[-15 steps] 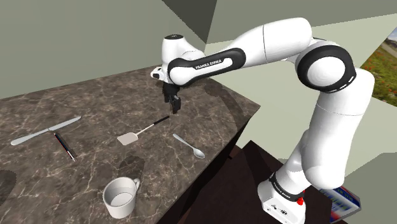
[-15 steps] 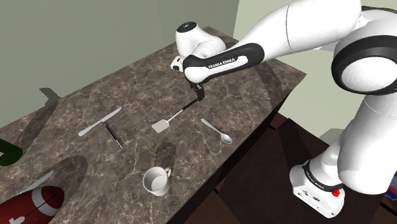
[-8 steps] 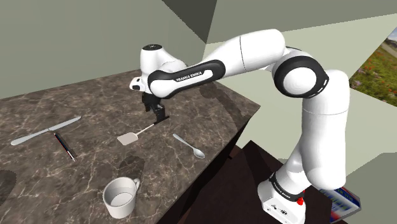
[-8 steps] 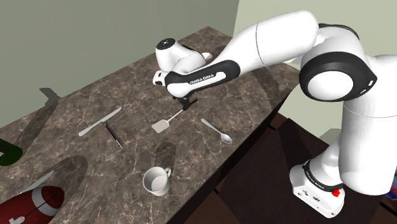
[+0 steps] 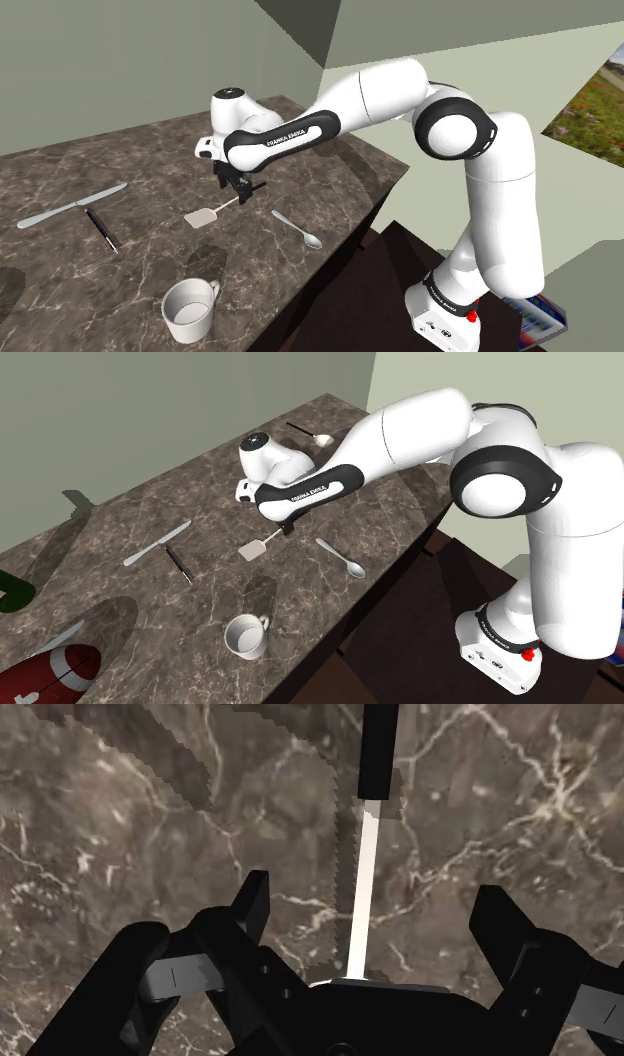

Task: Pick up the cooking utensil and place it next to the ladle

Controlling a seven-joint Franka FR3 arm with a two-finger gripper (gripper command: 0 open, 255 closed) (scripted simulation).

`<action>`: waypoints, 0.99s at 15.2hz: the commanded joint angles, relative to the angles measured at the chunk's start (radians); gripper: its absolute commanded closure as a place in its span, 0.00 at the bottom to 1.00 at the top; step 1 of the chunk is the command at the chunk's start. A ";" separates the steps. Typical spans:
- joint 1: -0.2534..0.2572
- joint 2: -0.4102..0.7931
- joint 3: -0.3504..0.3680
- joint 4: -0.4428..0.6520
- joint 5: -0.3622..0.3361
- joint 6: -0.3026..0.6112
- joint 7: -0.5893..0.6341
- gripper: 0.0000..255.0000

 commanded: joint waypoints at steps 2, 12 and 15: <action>-0.001 0.019 -0.003 -0.008 -0.004 0.027 0.001 0.00; -0.001 0.019 -0.003 -0.007 -0.004 0.027 0.001 1.00; -0.001 0.019 -0.003 -0.007 -0.004 0.027 0.001 1.00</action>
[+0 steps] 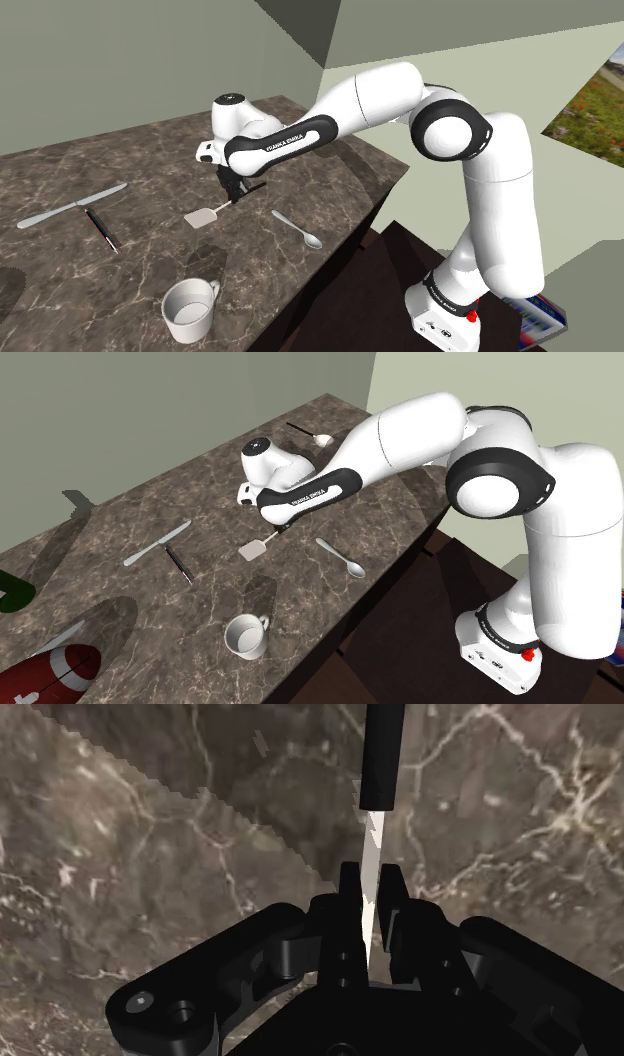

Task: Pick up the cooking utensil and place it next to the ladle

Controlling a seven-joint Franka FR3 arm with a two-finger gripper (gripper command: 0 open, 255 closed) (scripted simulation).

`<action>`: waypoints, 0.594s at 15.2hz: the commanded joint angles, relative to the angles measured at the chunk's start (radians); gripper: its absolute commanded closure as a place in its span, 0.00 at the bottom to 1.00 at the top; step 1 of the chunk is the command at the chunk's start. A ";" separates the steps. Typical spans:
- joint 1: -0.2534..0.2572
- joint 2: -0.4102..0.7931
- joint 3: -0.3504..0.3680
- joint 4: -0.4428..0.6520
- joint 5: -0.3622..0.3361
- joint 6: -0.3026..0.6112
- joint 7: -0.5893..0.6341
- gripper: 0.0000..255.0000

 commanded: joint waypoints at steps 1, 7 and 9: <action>0.000 0.000 0.000 0.000 0.000 0.000 0.000 1.00; -0.002 -0.023 0.003 0.005 0.004 -0.028 -0.004 1.00; -0.002 -0.038 0.005 0.009 0.007 -0.047 -0.007 1.00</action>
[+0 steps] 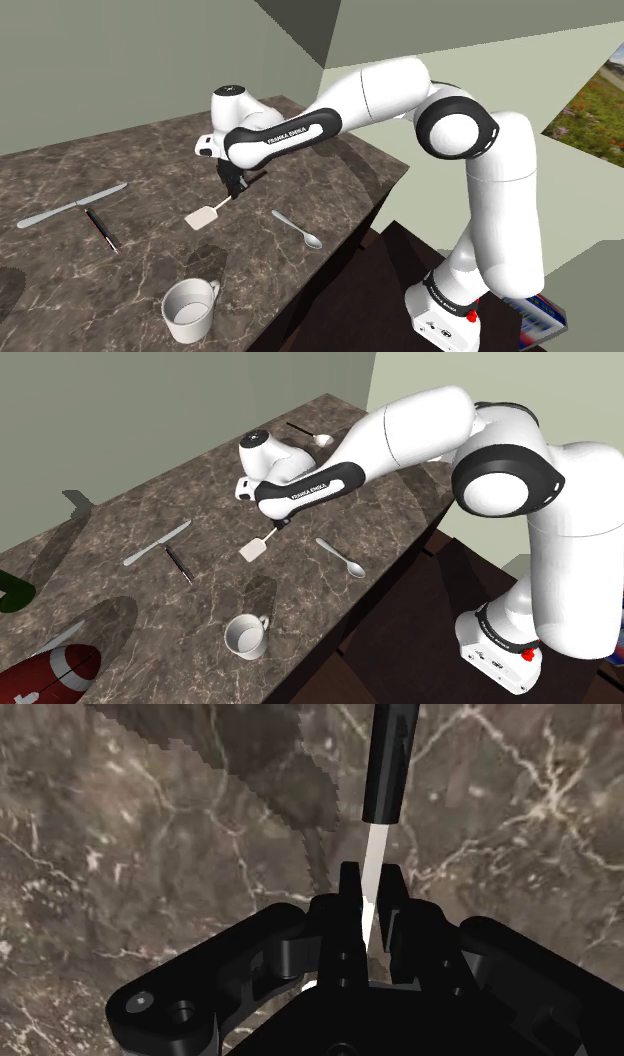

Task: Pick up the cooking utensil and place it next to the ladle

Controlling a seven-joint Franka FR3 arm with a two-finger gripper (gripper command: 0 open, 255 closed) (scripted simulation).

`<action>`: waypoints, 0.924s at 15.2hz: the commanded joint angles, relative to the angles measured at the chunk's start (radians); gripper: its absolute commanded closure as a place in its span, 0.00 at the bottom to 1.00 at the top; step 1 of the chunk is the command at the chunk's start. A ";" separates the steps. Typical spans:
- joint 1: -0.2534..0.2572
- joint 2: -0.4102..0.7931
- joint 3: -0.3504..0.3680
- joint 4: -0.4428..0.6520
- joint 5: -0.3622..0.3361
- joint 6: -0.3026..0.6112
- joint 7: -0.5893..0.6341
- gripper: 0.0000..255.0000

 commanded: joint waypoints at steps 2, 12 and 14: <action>-0.002 -0.024 0.003 0.005 0.004 -0.029 -0.004 1.00; -0.005 -0.085 0.010 0.048 0.017 -0.132 -0.017 1.00; -0.005 -0.095 0.011 0.059 0.019 -0.153 -0.020 1.00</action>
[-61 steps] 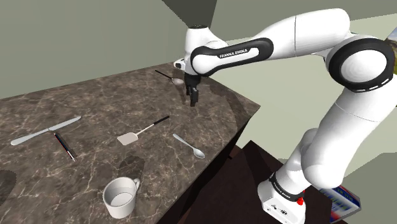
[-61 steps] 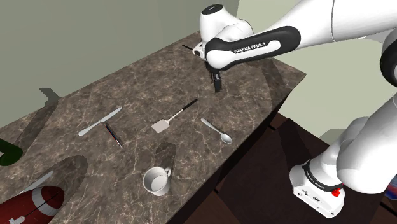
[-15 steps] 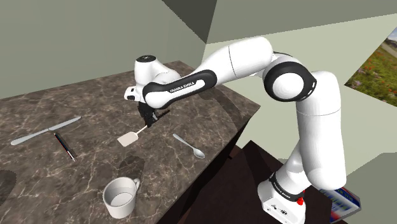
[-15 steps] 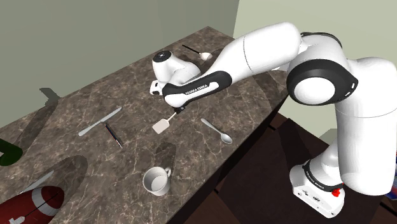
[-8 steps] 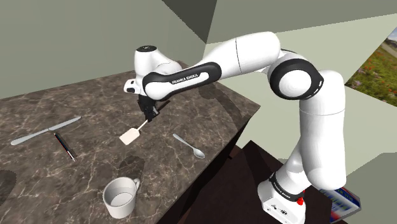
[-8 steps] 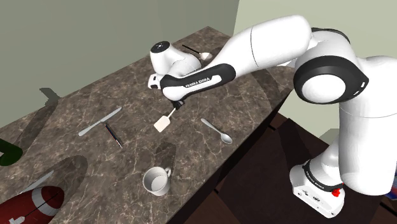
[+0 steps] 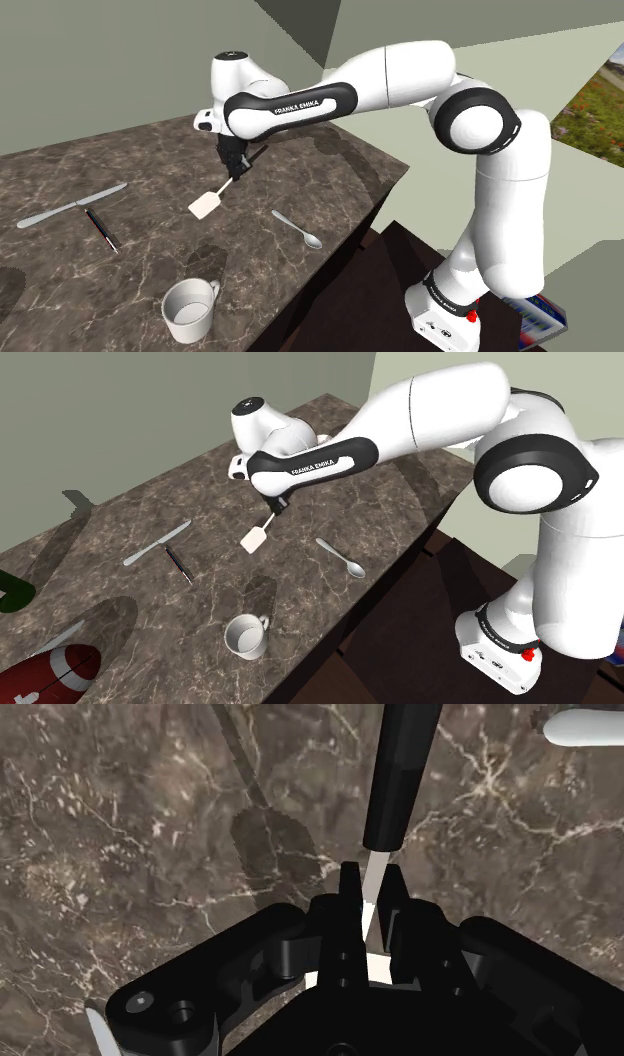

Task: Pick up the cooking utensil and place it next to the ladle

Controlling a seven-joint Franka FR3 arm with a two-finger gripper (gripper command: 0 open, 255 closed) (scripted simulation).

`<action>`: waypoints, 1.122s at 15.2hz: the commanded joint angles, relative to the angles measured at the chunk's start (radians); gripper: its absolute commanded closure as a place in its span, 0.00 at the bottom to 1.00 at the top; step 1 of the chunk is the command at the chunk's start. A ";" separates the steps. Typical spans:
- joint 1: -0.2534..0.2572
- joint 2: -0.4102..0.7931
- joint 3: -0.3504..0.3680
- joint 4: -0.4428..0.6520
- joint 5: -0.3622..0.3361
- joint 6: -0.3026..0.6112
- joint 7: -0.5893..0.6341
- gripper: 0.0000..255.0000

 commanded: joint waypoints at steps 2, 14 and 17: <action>0.000 -0.014 0.002 0.019 0.003 -0.033 -0.003 1.00; -0.178 0.024 -0.056 0.080 0.027 -0.038 -0.245 1.00; -0.221 0.053 -0.069 0.128 0.033 -0.051 -0.305 1.00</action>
